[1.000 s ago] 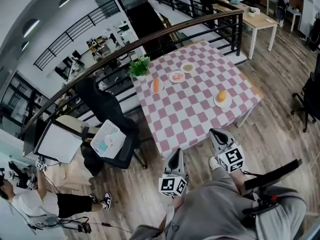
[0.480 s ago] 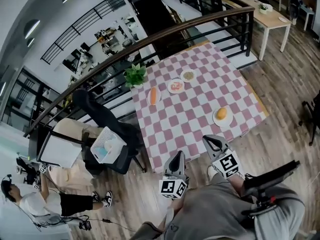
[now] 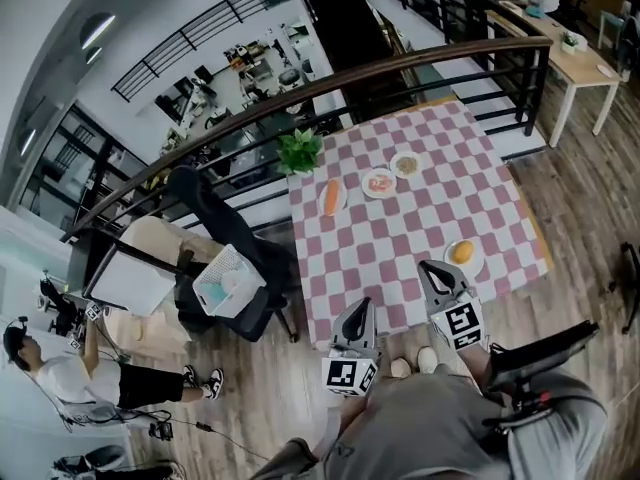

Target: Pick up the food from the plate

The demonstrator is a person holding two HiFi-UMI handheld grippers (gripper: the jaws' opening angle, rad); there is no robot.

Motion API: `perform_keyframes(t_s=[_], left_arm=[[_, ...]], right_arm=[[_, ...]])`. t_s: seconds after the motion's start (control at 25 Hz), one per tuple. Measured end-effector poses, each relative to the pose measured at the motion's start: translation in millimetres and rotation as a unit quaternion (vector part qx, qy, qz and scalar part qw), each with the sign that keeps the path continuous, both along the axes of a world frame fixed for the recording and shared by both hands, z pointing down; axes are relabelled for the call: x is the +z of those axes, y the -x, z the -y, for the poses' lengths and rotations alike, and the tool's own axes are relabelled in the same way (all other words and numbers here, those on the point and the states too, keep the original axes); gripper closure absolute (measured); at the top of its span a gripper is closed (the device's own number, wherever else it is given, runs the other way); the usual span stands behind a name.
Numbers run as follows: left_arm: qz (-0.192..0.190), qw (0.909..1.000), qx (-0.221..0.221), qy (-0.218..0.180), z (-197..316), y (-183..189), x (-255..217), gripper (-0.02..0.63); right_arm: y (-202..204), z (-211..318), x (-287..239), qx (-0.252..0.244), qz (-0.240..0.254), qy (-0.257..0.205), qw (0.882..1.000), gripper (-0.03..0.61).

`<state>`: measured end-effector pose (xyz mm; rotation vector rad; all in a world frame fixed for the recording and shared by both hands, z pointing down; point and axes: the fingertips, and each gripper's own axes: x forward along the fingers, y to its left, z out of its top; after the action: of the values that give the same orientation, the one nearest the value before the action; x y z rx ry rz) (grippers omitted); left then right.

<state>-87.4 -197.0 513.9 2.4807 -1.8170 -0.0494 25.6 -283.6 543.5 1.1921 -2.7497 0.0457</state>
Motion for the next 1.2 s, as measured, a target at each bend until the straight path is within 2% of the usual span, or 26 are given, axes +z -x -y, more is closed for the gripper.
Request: perform_keyframes(t_s=[0.08, 0.16, 0.28, 0.44, 0.6, 0.88, 1.2], left_arm=[[0.005, 0.9998, -0.010, -0.018, 8, 9, -2, 0.604], [0.007, 0.9996, -0.025, -0.013, 15, 22, 2, 0.604], [-0.024, 0.9989, -0.038, -0.017, 21, 32, -1, 0.604], [-0.037, 0.9983, -0.034, -0.030, 33, 32, -7, 0.604], [-0.044, 0.9982, -0.033, -0.024, 29, 37, -3, 0.604], [-0.048, 0.9985, -0.024, -0.006, 22, 43, 7, 0.604], [-0.047, 0.9988, -0.008, -0.008, 24, 39, 9, 0.604]], right_arm=[[6, 9, -10, 0.001, 0.005, -0.009, 1.000, 0.563], [17, 7, -21, -0.015, 0.024, -0.008, 1.000, 0.563], [33, -8, -30, -0.055, 0.032, -0.011, 0.998, 0.563], [51, -18, -20, -0.095, 0.033, 0.010, 0.995, 0.563], [64, -24, -14, -0.120, 0.032, 0.020, 0.992, 0.563], [67, -21, -26, -0.103, 0.030, -0.009, 0.994, 0.563], [58, -16, -27, -0.088, 0.019, -0.018, 0.996, 0.563]])
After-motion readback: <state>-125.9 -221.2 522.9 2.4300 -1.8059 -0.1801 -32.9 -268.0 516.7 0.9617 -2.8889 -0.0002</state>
